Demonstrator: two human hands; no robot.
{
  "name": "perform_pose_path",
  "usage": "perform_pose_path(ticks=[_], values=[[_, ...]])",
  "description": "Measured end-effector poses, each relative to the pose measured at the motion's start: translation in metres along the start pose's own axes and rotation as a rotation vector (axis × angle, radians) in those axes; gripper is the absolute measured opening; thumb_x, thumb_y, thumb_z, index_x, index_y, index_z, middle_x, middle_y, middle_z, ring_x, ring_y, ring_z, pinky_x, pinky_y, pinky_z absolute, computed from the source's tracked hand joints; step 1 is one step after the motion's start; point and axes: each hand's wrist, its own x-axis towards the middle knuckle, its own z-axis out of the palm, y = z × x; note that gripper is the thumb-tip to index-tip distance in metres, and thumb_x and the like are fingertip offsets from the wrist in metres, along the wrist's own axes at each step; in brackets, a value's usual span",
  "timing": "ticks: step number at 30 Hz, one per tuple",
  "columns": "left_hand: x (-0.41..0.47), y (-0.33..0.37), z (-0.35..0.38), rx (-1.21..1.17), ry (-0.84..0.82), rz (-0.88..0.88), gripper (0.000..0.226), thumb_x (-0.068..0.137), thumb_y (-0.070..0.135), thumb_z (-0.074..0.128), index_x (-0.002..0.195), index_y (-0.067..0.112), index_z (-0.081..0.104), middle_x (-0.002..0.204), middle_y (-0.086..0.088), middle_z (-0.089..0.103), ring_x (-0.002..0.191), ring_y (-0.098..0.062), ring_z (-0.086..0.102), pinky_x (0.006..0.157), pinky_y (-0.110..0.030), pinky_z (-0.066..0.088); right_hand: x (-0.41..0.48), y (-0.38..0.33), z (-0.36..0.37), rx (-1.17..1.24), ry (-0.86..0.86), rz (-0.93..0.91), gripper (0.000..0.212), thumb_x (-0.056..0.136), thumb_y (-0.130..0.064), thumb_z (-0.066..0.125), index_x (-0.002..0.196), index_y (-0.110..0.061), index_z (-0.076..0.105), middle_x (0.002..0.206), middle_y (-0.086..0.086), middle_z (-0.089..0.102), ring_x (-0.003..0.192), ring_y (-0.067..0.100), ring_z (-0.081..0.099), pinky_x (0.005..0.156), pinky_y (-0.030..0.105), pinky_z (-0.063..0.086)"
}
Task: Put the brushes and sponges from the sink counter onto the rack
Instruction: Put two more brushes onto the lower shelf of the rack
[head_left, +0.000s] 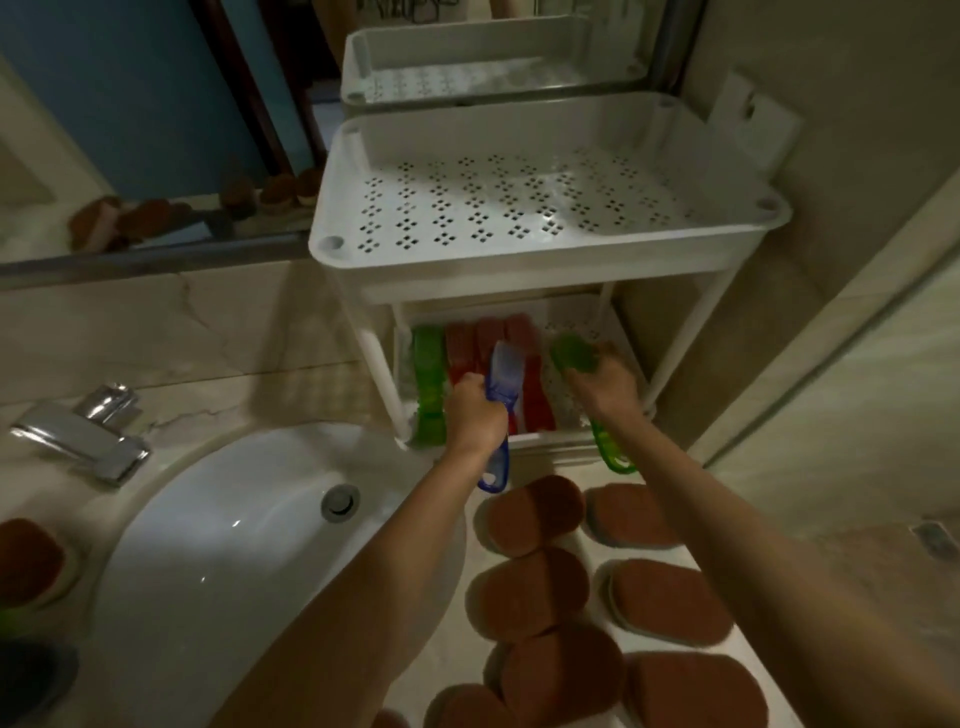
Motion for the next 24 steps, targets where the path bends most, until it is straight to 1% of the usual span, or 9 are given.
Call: perform_pose_path(ticks=[3, 6, 9, 12, 13, 15, 18, 20, 24], values=[[0.020, 0.004, -0.003, -0.094, 0.044, -0.051, 0.022, 0.087, -0.009, 0.045, 0.084, 0.009, 0.057, 0.084, -0.016, 0.062, 0.082, -0.030, 0.058, 0.065, -0.033, 0.041, 0.029, 0.001, 0.009, 0.061, -0.021, 0.066, 0.047, 0.094, -0.024, 0.053, 0.134, -0.002, 0.042, 0.133, 0.018, 0.053, 0.121, 0.033, 0.052, 0.093, 0.034, 0.043], [0.033, 0.006, -0.005, -0.153, 0.062, -0.061, 0.024, 0.086, -0.011, 0.044, 0.096, 0.004, 0.061, 0.087, -0.013, 0.060, 0.083, -0.024, 0.053, 0.068, -0.031, 0.040, 0.051, 0.003, 0.019, 0.034, 0.018, 0.055, 0.047, 0.095, -0.031, 0.051, 0.131, 0.000, 0.047, 0.131, 0.018, 0.054, 0.120, 0.032, 0.054, 0.099, 0.038, 0.043], [0.045, 0.006, -0.004, -0.193, 0.053, -0.108, 0.032, 0.086, -0.008, 0.047, 0.113, 0.003, 0.060, 0.097, -0.015, 0.060, 0.085, -0.025, 0.054, 0.071, -0.031, 0.041, 0.067, 0.005, 0.027, 0.036, 0.053, 0.099, 0.039, 0.101, -0.025, 0.039, 0.127, 0.000, 0.050, 0.128, 0.018, 0.057, 0.117, 0.031, 0.056, 0.098, 0.037, 0.045], [0.057, 0.003, -0.002, -0.254, 0.035, -0.176, 0.027, 0.084, -0.008, 0.050, 0.102, 0.009, 0.061, 0.100, -0.015, 0.061, 0.091, -0.028, 0.058, 0.073, -0.031, 0.044, 0.070, 0.006, 0.032, -0.006, 0.043, 0.151, 0.037, 0.102, -0.019, 0.032, 0.130, 0.002, 0.045, 0.132, 0.020, 0.052, 0.123, 0.032, 0.050, 0.103, 0.036, 0.040], [0.060, 0.003, -0.001, -0.280, 0.022, -0.190, 0.023, 0.083, -0.010, 0.052, 0.090, 0.011, 0.058, 0.095, -0.013, 0.061, 0.089, -0.027, 0.057, 0.071, -0.031, 0.045, 0.072, 0.007, 0.034, -0.025, 0.025, 0.147, 0.038, 0.102, -0.016, 0.032, 0.133, 0.004, 0.041, 0.136, 0.021, 0.048, 0.126, 0.033, 0.047, 0.105, 0.035, 0.037], [0.062, 0.002, 0.001, -0.336, -0.018, -0.197, 0.031, 0.081, -0.013, 0.055, 0.073, 0.016, 0.051, 0.080, -0.007, 0.057, 0.077, -0.023, 0.055, 0.061, -0.029, 0.045, 0.073, 0.011, 0.036, -0.064, 0.020, 0.117, 0.040, 0.100, -0.015, 0.037, 0.137, 0.002, 0.038, 0.140, 0.020, 0.044, 0.129, 0.033, 0.044, 0.107, 0.036, 0.034], [0.063, 0.002, 0.003, -0.406, -0.070, -0.199, 0.031, 0.079, -0.016, 0.057, 0.075, 0.014, 0.049, 0.073, -0.003, 0.054, 0.063, -0.015, 0.052, 0.054, -0.025, 0.044, 0.071, 0.009, 0.034, -0.107, 0.033, 0.081, 0.040, 0.101, -0.019, 0.038, 0.136, -0.001, 0.043, 0.139, 0.016, 0.048, 0.127, 0.029, 0.048, 0.105, 0.033, 0.037], [0.064, 0.003, 0.005, -0.452, -0.081, -0.186, 0.029, 0.078, -0.018, 0.058, 0.081, 0.011, 0.051, 0.076, -0.004, 0.055, 0.065, -0.015, 0.053, 0.056, -0.024, 0.046, 0.072, 0.006, 0.033, -0.161, 0.032, 0.053, 0.037, 0.100, -0.021, 0.040, 0.131, -0.001, 0.047, 0.134, 0.016, 0.052, 0.123, 0.028, 0.051, 0.101, 0.032, 0.040], [0.066, 0.003, 0.001, -0.481, -0.094, -0.221, 0.034, 0.081, -0.015, 0.058, 0.072, 0.014, 0.043, 0.075, -0.004, 0.054, 0.065, -0.014, 0.053, 0.059, -0.022, 0.046, 0.071, 0.006, 0.033, -0.254, 0.003, 0.033, 0.031, 0.098, -0.027, 0.045, 0.119, -0.006, 0.054, 0.122, 0.014, 0.059, 0.111, 0.027, 0.058, 0.094, 0.035, 0.047]])
